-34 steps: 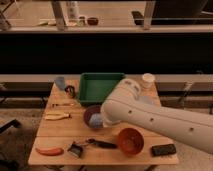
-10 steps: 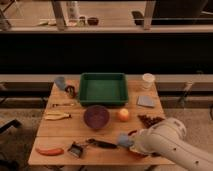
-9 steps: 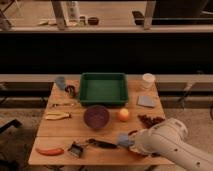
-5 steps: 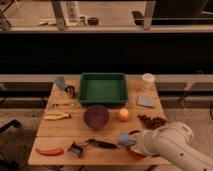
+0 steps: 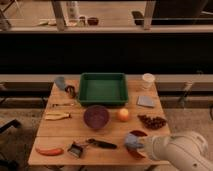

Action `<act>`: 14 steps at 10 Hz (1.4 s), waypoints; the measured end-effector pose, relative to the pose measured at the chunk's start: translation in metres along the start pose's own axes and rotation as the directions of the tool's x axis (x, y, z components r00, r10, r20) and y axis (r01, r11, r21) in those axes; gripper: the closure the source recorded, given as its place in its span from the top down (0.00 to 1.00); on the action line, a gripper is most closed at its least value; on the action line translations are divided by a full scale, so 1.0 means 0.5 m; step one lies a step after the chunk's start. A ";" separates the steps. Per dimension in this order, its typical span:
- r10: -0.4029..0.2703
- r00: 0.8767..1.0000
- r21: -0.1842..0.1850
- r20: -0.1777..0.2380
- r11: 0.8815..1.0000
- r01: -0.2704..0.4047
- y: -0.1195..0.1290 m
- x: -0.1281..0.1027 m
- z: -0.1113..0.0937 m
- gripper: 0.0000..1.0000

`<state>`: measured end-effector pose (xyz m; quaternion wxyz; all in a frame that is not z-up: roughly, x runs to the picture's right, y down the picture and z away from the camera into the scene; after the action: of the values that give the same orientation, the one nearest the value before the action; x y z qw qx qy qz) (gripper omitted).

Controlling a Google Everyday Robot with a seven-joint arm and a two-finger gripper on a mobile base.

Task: Place sponge in red bowl

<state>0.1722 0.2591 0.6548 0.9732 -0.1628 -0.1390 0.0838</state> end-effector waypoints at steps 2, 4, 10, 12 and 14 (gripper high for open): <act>0.006 1.000 0.002 0.000 1.000 -0.006 0.004 0.007 0.007 0.00; -0.009 1.000 -0.003 0.000 1.000 0.009 -0.004 -0.005 0.024 0.00; 0.001 0.999 0.027 -0.039 1.000 0.000 -0.022 0.012 0.009 0.04; -0.002 0.999 0.020 -0.039 1.000 0.003 -0.018 0.013 0.009 0.24; -0.022 0.999 0.006 -0.039 1.000 0.022 -0.023 -0.008 0.020 0.43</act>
<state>0.1667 0.2505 0.6666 0.9771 -0.1598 -0.1217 0.0703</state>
